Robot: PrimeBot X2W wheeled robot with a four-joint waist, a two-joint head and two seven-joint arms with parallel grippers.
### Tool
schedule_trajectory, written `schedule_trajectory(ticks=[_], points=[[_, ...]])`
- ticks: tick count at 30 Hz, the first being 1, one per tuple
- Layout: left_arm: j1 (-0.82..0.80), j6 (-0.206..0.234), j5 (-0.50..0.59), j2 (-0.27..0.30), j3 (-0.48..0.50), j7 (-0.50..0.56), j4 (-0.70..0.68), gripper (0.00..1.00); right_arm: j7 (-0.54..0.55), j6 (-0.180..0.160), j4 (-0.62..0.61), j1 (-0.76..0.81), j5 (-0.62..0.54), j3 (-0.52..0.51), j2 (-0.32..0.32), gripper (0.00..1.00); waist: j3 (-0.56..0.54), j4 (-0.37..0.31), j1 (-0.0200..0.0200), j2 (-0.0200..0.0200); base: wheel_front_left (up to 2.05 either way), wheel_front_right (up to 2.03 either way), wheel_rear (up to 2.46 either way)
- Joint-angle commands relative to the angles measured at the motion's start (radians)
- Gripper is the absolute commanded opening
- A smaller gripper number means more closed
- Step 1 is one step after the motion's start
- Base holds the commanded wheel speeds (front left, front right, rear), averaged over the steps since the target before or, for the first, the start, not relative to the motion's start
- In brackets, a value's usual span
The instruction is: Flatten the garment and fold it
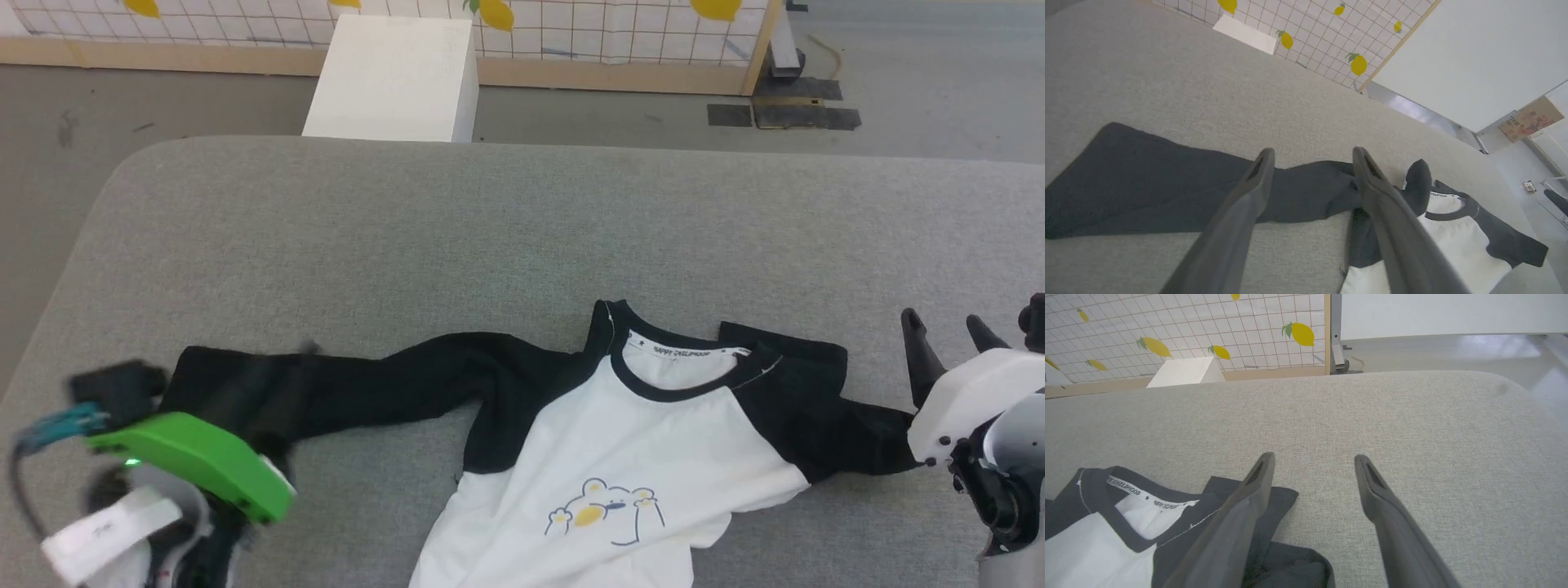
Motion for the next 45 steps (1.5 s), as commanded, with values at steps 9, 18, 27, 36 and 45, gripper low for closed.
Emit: schedule_trajectory(ticks=[9,18,27,36,45], points=[[-0.069,-0.031,0.331,0.007,0.037,-0.532,0.142,1.0,0.165,-0.001,0.025,-0.038,-0.001,0.068,-0.039,1.0,0.05,-0.003,0.0,0.0,0.0,0.0,0.0],[-0.119,-0.075,0.465,-0.041,0.047,-0.586,0.151,1.0,0.426,-0.001,0.101,-0.18,-0.072,0.163,-0.076,1.0,0.126,0.015,0.0,0.0,0.0,0.0,0.0],[-0.155,-0.12,0.523,-0.087,0.071,-0.586,0.145,1.0,0.547,-0.001,0.171,-0.22,-0.085,0.236,-0.098,1.0,0.204,0.052,0.0,0.0,0.0,0.0,0.0],[-0.155,-0.135,0.544,-0.12,0.103,-0.587,0.149,1.0,0.538,-0.001,0.19,-0.225,-0.01,0.235,-0.106,0.0,0.205,0.044,0.0,0.0,0.0,0.0,0.0],[-0.132,-0.139,0.549,-0.121,0.094,-0.587,0.163,1.0,0.532,-0.001,0.07,-0.2,-0.072,-0.122,-0.204,0.0,0.142,0.014,0.0,0.0,0.0,0.0,0.0]])
